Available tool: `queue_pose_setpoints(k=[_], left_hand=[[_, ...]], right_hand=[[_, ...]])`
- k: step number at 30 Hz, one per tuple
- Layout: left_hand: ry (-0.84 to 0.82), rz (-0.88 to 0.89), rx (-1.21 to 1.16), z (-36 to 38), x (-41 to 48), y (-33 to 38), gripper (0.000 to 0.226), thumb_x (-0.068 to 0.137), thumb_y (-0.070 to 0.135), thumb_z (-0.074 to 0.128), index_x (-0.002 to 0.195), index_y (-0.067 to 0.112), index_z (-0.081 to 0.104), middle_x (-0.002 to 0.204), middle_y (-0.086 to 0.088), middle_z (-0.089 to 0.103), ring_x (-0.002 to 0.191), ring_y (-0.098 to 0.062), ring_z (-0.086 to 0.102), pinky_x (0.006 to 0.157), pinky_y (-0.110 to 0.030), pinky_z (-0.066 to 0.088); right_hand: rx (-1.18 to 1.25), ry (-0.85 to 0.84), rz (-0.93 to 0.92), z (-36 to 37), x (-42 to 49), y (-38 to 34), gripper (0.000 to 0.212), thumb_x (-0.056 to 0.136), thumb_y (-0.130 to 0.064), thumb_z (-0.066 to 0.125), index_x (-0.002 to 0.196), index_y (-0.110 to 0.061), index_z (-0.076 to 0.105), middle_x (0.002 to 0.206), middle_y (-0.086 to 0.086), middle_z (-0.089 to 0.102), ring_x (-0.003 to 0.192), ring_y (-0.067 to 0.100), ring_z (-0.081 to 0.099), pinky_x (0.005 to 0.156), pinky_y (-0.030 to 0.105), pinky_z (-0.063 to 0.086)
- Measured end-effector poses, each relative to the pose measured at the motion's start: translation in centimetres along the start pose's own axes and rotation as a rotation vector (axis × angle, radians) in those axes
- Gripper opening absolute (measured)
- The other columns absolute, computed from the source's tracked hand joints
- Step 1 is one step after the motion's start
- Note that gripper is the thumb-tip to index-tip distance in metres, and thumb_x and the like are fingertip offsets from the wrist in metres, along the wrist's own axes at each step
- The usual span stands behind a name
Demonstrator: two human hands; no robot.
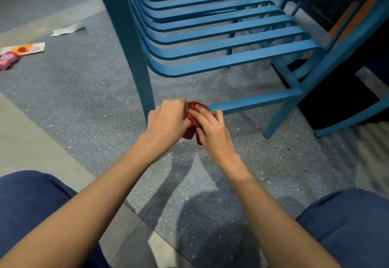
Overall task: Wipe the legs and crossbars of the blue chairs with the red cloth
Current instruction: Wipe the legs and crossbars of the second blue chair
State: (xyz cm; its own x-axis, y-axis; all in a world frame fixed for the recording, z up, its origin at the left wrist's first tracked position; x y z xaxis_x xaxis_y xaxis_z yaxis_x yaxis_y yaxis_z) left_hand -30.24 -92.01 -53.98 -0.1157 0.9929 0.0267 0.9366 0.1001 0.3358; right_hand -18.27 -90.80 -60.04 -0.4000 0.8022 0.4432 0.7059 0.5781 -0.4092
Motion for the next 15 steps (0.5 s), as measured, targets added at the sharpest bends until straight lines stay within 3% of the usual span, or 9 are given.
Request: queue_pose_setpoints(k=[6,8,10,12,15], left_hand=[[-0.018,0.100,-0.016,2.4,1.7,2.1,0.051,0.084,0.024,0.068,0.131,0.018,0.050,0.117,-0.010,0.057,0.104,-0.033,0.058,0.078,-0.042,0.048],[-0.008,0.105,-0.036,3.0,2.4,2.8,0.045,0.085,0.027,0.068,0.127,0.018,0.054,0.113,-0.008,0.059,0.100,-0.031,0.060,0.080,-0.044,0.051],[0.005,0.099,-0.052,3.3,2.9,3.5,0.033,0.087,0.027,0.066,0.118,0.018,0.061,0.110,-0.007,0.061,0.097,-0.029,0.060,0.079,-0.043,0.052],[0.014,0.070,-0.094,3.4,3.2,3.5,0.027,0.088,0.025,0.066,0.113,0.017,0.064,0.109,-0.006,0.062,0.097,-0.028,0.060,0.079,-0.042,0.050],[0.047,0.057,-0.111,3.5,3.3,3.6,0.025,0.087,0.025,0.067,0.111,0.016,0.066,0.106,-0.007,0.063,0.096,-0.030,0.060,0.077,-0.040,0.048]], right_hand=[[-0.049,0.056,0.072,-3.7,-0.3,5.0,0.048,0.080,-0.001,0.068,0.126,-0.012,0.061,0.130,0.003,0.059,0.101,0.029,0.049,0.080,0.034,0.052],[0.003,0.121,0.187,-5.0,-0.5,7.1,0.046,0.084,0.002,0.063,0.127,-0.015,0.060,0.133,0.000,0.057,0.102,0.025,0.045,0.089,0.029,0.045],[0.144,0.263,0.455,-5.8,-0.7,9.0,0.044,0.089,0.002,0.056,0.129,-0.017,0.059,0.139,-0.001,0.052,0.100,0.016,0.039,0.092,0.013,0.037],[0.200,0.336,0.647,-5.3,-0.5,8.5,0.044,0.093,-0.001,0.050,0.134,-0.016,0.052,0.146,-0.002,0.044,0.100,0.013,0.034,0.093,0.009,0.033],[0.223,0.247,0.562,-3.2,-0.5,5.6,0.046,0.096,-0.006,0.045,0.141,-0.014,0.041,0.152,0.001,0.034,0.110,0.015,0.033,0.100,0.018,0.029]])
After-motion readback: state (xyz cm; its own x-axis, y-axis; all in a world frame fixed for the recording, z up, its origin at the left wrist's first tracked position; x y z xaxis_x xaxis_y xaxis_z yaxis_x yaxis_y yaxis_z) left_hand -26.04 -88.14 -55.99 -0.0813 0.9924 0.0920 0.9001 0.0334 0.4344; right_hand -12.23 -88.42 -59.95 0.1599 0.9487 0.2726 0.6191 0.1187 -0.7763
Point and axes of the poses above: each hand's wrist, its own x-axis towards the middle knuckle, its own z-axis out of the palm, y = z × x, the point moved 5 cm from there along x, towards the middle knuckle
